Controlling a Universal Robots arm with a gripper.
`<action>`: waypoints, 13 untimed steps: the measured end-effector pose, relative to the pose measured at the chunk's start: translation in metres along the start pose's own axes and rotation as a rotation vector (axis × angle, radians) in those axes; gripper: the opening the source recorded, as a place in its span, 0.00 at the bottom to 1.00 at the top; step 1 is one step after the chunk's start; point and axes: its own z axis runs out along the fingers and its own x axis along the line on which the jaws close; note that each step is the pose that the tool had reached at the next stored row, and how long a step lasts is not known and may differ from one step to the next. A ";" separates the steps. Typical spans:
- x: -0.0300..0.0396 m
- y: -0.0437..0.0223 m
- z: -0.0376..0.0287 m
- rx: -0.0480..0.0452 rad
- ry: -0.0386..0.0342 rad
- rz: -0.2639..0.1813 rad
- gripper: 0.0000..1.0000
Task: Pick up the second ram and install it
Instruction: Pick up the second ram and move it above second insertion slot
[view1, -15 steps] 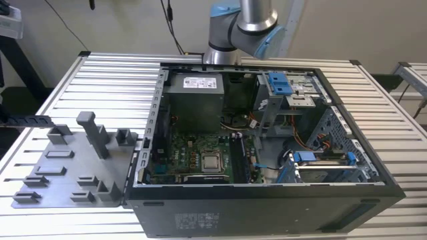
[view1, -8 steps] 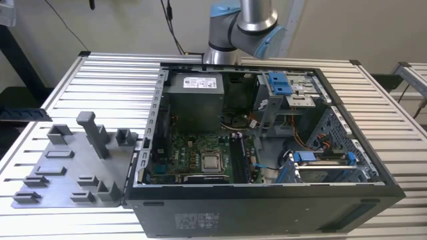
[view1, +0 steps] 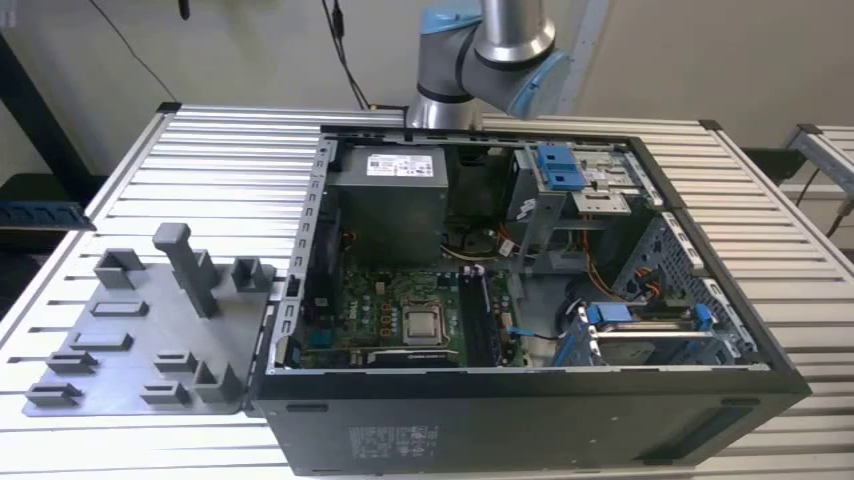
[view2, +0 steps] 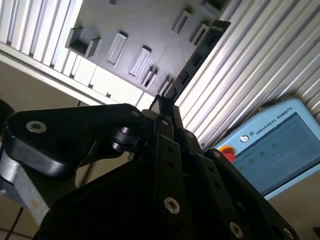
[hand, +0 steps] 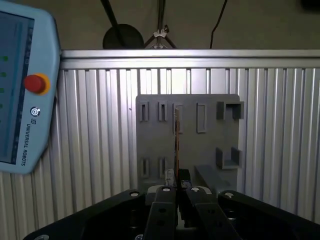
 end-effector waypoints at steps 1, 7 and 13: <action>-0.0001 0.0000 -0.0019 0.0000 0.0000 0.000 0.14; -0.0003 0.0000 -0.0057 0.0001 0.0006 0.000 0.14; -0.0003 -0.0001 -0.0059 -0.0001 0.0011 0.000 0.14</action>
